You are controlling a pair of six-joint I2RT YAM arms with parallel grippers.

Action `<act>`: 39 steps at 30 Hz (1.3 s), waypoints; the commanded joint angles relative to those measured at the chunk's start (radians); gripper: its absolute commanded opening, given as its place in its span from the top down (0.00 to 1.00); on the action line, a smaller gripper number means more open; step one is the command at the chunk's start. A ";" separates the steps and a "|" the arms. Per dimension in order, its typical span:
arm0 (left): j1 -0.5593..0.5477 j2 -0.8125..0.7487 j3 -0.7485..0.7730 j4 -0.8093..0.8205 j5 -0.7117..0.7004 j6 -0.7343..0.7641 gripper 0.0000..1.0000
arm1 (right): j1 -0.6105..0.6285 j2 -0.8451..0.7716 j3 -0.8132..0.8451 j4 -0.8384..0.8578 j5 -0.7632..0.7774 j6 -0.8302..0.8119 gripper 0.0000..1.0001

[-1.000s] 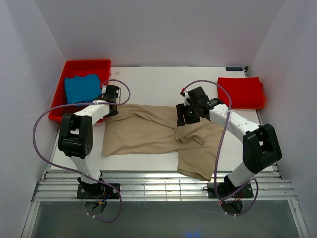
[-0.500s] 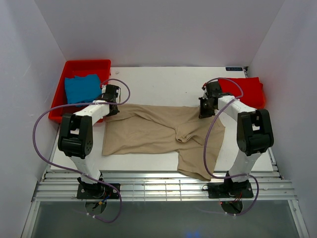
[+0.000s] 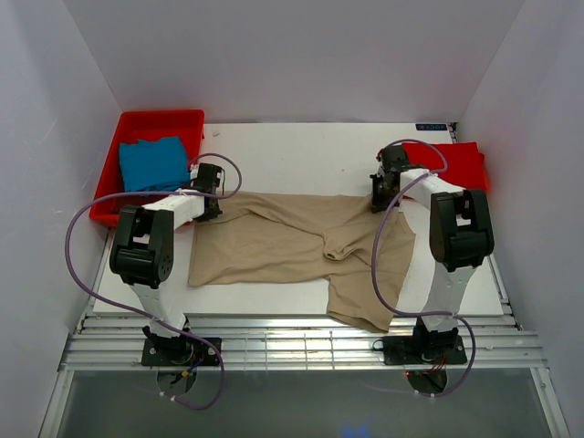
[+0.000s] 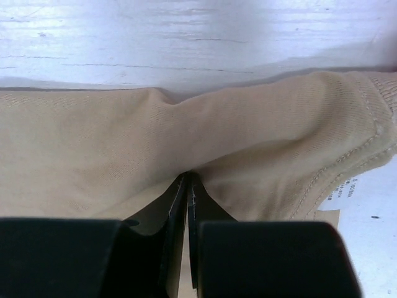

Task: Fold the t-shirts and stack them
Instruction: Fold the tshirt

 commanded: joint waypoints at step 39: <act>0.038 0.048 0.179 -0.054 0.088 0.040 0.83 | -0.097 0.203 0.497 -0.090 -0.216 -0.064 0.82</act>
